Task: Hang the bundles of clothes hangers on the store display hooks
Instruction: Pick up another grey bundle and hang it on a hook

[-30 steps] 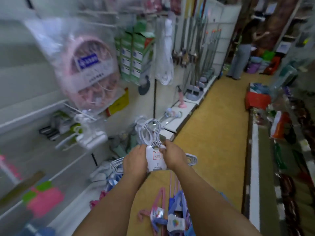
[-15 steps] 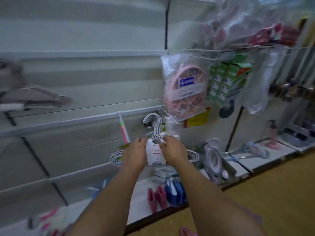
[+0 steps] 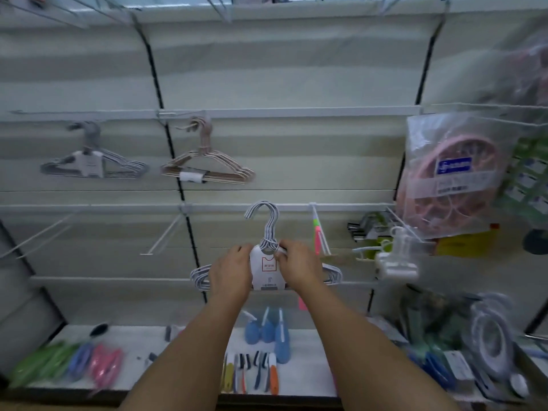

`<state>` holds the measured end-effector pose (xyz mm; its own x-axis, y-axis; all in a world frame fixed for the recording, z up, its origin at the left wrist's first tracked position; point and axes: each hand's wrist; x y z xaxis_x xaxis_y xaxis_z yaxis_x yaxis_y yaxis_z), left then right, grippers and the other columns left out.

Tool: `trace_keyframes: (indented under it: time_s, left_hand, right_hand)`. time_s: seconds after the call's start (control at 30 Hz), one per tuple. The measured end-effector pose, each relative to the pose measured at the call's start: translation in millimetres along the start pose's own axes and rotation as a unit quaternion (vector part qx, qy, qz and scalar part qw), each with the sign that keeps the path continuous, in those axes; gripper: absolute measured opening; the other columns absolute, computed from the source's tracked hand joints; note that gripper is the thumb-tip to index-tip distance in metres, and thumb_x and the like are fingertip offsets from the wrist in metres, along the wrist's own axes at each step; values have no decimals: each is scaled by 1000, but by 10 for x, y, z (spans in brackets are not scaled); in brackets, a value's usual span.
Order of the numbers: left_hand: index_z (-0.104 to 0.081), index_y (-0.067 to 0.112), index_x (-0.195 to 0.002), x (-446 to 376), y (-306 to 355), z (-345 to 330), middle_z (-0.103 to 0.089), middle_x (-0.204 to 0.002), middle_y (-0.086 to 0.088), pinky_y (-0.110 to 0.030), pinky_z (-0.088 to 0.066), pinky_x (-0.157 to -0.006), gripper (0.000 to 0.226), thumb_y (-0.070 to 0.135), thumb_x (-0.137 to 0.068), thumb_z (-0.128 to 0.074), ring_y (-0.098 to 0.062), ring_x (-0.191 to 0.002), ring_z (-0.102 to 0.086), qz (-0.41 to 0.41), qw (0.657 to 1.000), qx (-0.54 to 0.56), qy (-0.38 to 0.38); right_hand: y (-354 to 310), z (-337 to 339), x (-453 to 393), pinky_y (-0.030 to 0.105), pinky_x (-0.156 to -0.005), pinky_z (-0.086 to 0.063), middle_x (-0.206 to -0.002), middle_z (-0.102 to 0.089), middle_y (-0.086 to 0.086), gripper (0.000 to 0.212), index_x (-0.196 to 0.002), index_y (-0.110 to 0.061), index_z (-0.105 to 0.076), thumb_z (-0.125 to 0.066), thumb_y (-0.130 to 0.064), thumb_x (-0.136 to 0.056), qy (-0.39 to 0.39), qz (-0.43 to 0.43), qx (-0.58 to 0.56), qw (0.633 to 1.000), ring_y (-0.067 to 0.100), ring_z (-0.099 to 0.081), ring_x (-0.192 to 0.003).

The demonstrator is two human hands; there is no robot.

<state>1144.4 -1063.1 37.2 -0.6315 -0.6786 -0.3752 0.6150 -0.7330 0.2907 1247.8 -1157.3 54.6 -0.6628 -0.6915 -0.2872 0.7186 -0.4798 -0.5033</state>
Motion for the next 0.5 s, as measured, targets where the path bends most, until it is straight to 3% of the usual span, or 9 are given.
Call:
trace_keyframes:
  time_s: [0.17,0.4,0.5]
  left_hand:
    - [-54,21,-114,-30,-539,247,-57,-111,-3,-36,-45,-73,25,15,-94,-40,-26,-100,-57,53,999,3,11]
    - [-57,21,-115,-203,-1446,628,-57,-114,-2,-39,-49,-77,26,21,-97,-37,-27,-99,-58,89,995,19,40]
    - [-52,21,-124,-324,-1826,801,-57,-118,-2,-36,-45,-79,30,23,-99,-35,-25,-104,-58,95,994,35,49]
  right_hand:
    - [-556,-287,-103,34,-67,-37,-104,-66,11,22,-101,-15,-63,-46,-27,-96,-7,26,-4,1000,34,-59,-99]
    - [-1453,-723,-341,33,-71,-42,-102,-66,7,21,-99,-18,-63,-45,-28,-96,-17,44,-9,999,31,-60,-99]
    - [-1827,-932,-485,32,-70,-42,-100,-68,4,21,-100,-20,-63,-44,-29,-96,-12,41,-5,999,29,-61,-96]
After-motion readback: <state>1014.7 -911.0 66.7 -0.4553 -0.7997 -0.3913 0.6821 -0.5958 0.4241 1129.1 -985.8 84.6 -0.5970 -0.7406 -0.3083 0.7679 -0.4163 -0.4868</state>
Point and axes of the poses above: each hand's wrist, its own x-axis away from the middle knuckle, its own z-axis out of the back of the hand, y = z × x
